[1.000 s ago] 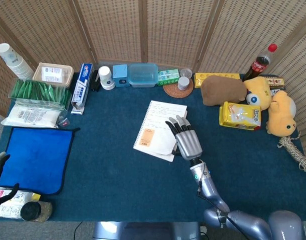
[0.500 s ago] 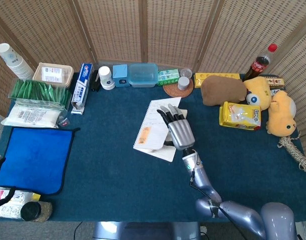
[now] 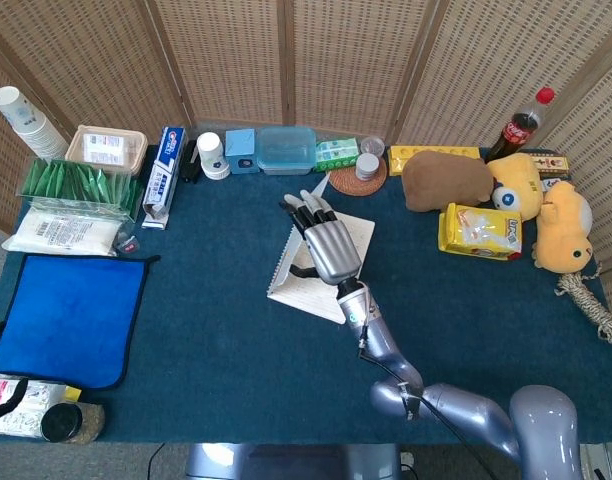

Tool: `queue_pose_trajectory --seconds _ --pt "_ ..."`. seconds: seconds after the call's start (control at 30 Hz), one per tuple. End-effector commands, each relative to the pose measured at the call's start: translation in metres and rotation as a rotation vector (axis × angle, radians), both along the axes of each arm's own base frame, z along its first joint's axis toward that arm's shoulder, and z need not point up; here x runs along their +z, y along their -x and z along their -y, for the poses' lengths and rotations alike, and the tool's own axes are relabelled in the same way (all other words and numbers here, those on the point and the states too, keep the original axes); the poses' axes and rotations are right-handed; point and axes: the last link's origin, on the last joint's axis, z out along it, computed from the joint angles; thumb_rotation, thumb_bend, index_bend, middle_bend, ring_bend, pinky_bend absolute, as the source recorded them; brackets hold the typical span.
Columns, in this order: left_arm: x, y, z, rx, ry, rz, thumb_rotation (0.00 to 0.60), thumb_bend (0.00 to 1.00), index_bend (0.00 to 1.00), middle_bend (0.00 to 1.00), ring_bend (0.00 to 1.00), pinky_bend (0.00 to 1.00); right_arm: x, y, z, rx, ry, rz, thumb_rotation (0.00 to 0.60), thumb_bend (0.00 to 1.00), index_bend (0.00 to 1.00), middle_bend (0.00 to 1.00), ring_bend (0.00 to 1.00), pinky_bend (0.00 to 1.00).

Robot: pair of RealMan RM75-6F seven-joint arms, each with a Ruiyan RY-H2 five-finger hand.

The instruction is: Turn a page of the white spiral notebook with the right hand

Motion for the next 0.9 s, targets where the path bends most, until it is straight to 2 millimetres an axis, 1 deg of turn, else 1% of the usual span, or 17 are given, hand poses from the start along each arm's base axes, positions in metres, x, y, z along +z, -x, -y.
queue_pose_trajectory --seconds 0.03,0.2,0.33,0.43,0.57,0.9 --pt "0.000 0.001 0.001 0.002 -0.002 0.000 0.600 0.30 0.14 0.02 0.00 0.00 -0.001 -0.012 0.003 0.001 -0.011 0.012 0.600 0.02 0.10 0.15 0.05 0.12" --pt "0.001 0.001 0.005 0.006 -0.004 0.002 0.600 0.30 0.14 0.02 0.00 0.00 -0.007 -0.027 0.006 0.003 -0.025 0.014 0.600 0.02 0.10 0.15 0.05 0.12" --pt "0.002 0.003 0.009 0.011 -0.010 0.000 0.600 0.30 0.14 0.02 0.00 0.00 -0.018 -0.037 0.008 -0.003 -0.042 0.010 0.600 0.02 0.09 0.15 0.05 0.12" --pt "0.004 0.005 0.013 0.021 -0.017 0.003 0.600 0.30 0.14 0.02 0.00 0.00 -0.030 -0.044 0.008 -0.006 -0.060 -0.004 0.600 0.02 0.09 0.15 0.05 0.12" --pt "0.006 0.009 0.020 0.036 -0.026 0.003 0.600 0.30 0.14 0.02 0.00 0.00 -0.043 -0.049 0.010 -0.013 -0.072 -0.022 0.600 0.02 0.09 0.14 0.05 0.12" --pt "0.011 0.016 0.032 0.060 -0.043 0.003 0.600 0.30 0.14 0.02 0.00 0.00 -0.065 -0.059 0.010 -0.018 -0.104 -0.041 0.600 0.02 0.09 0.14 0.05 0.12"
